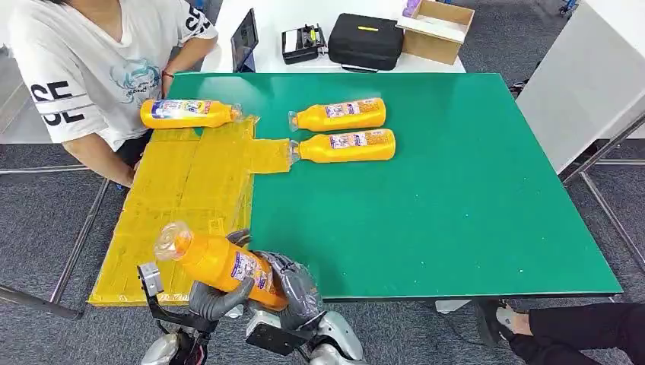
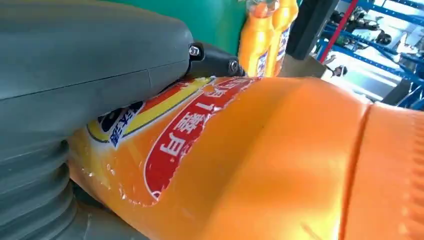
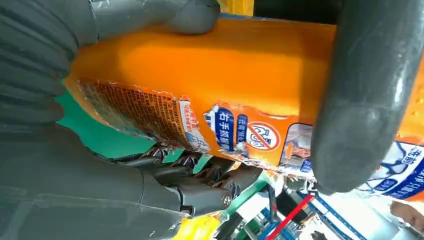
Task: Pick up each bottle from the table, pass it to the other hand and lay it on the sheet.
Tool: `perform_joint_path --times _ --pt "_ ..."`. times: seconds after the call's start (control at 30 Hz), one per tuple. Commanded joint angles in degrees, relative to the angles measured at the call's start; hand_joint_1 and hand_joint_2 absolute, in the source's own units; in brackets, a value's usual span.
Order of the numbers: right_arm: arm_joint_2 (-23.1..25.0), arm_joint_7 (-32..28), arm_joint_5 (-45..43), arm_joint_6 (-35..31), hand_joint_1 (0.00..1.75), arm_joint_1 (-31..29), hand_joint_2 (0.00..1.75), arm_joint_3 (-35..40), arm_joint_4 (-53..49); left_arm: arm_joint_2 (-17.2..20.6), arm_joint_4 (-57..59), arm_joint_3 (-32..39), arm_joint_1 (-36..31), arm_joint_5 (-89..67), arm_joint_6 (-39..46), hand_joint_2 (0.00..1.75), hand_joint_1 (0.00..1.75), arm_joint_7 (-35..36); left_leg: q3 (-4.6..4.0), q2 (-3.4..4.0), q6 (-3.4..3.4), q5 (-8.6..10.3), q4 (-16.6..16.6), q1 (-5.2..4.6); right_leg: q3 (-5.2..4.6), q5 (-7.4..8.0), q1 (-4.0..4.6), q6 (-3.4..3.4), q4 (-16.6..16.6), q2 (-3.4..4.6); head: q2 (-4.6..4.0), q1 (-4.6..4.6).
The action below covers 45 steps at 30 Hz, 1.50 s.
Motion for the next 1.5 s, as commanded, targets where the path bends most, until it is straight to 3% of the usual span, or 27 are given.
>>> perform_joint_path --times 0.03,0.33,0.43,0.5,0.63,0.67,1.0,1.03,1.17,1.2,1.27,1.3,1.33,1.5 --pt "0.2 0.7 0.9 1.2 1.75 -0.6 1.75 3.0 4.7 -0.4 -0.2 -2.6 -0.7 1.4 -1.9 1.75 1.75 0.3 0.19 0.01 0.00 -0.08 0.0 0.05 0.23 -0.08 0.08 -0.16 0.0 -0.06 0.00 0.00" --pt "0.2 1.3 1.3 0.6 1.75 -0.3 1.75 2.6 4.3 -1.1 -1.7 -1.2 -0.2 2.9 -0.4 1.75 1.75 0.9 0.20 0.02 0.01 -0.09 0.0 0.05 0.24 -0.08 0.09 -0.16 -0.1 -0.06 0.00 0.00" --pt "0.1 1.3 1.5 -1.3 1.24 -0.3 1.75 2.0 2.6 -1.1 -2.8 -0.1 -0.3 3.0 0.5 1.75 1.75 1.0 0.22 0.02 0.01 -0.11 0.0 0.06 0.26 -0.10 0.09 -0.18 0.0 -0.07 0.00 0.00" --pt "0.2 1.2 0.8 -2.7 0.00 -0.3 1.75 0.9 -0.1 -0.5 -4.5 0.7 -0.6 2.4 1.5 1.75 1.75 0.2 0.20 0.02 0.01 -0.11 0.0 0.08 0.25 -0.10 0.12 -0.21 0.0 -0.08 0.00 0.00" --pt "0.0 1.3 -2.0 -4.8 0.00 0.3 1.75 -1.4 -11.4 0.7 -10.5 5.0 -3.1 0.7 5.2 1.75 1.75 0.0 0.09 0.08 -0.01 -0.10 0.1 0.09 0.13 -0.08 0.13 -0.19 0.0 -0.01 0.00 0.00" --pt "-0.1 1.4 -2.8 -4.8 0.00 0.3 0.00 -1.7 -13.7 0.7 -11.0 6.0 -3.9 0.5 6.2 1.75 1.75 0.5 -0.06 0.03 -0.01 -0.03 0.1 0.06 -0.03 -0.03 0.09 -0.15 0.1 -0.04 0.00 0.00" --pt "-0.8 -1.7 -8.8 -7.4 0.00 2.5 0.00 -4.0 -22.8 0.7 -10.4 9.7 -8.5 -3.2 13.9 1.75 1.75 0.1 0.20 -0.02 0.01 -0.08 0.1 0.10 0.28 -0.09 0.15 -0.23 0.0 -0.12 0.00 0.00" --pt "-0.3 -4.6 -11.3 -9.3 0.00 3.2 0.00 -4.8 -24.9 0.8 -10.8 10.0 -9.1 -8.6 19.2 1.75 1.75 -2.9 0.14 -0.01 0.01 -0.04 0.0 0.07 0.21 -0.06 0.11 -0.18 0.0 -0.09 0.00 0.00" --pt "-1.0 -4.6 -12.6 -10.1 0.00 3.9 0.00 -4.4 -29.4 0.8 -10.0 11.0 -11.6 -11.9 22.6 1.75 1.75 -3.2 0.05 -0.09 0.00 0.00 0.1 0.08 0.13 -0.04 0.09 -0.16 0.0 -0.16 0.00 0.00" --pt "-1.0 -4.7 -12.9 -10.5 0.00 4.1 0.00 -4.5 -30.2 1.1 -10.1 11.0 -11.9 -15.0 25.3 1.75 1.75 -4.4 0.15 -0.08 0.00 -0.09 0.1 0.12 0.26 -0.12 0.15 -0.25 0.1 -0.18 0.00 0.00" --pt "-1.1 -5.9 -15.2 -11.8 0.00 4.1 0.00 -4.5 -34.0 2.7 -7.3 9.1 -15.9 -35.2 41.3 1.75 1.75 -6.7 0.21 0.06 -0.01 -0.08 0.0 0.11 0.26 -0.07 0.14 -0.24 0.0 -0.04 0.00 0.02" --pt "-1.3 -5.7 -15.3 -12.0 0.00 4.0 0.00 -4.5 -35.3 2.4 -5.8 10.1 -17.4 -37.0 42.0 1.75 1.75 -6.3 0.04 -0.10 -0.01 -0.01 0.1 0.09 0.13 -0.06 0.11 -0.20 0.1 -0.18 0.00 0.02" --pt "-1.2 -5.9 -17.0 -12.9 0.00 3.9 0.00 -4.4 -37.6 4.7 -1.1 7.4 -20.6 -54.7 51.1 1.75 1.75 -3.6 0.14 -0.08 -0.02 -0.06 0.1 0.13 0.25 -0.10 0.17 -0.26 0.1 -0.19 0.00 0.02" --pt "-1.0 -5.7 -18.4 -12.5 0.00 3.2 0.00 -3.9 -39.3 6.1 13.3 6.4 -28.1 -71.6 58.8 1.75 1.75 -1.0 0.20 -0.24 -0.01 0.07 0.0 0.09 0.32 -0.08 0.15 -0.30 0.0 -0.35 0.00 0.02"
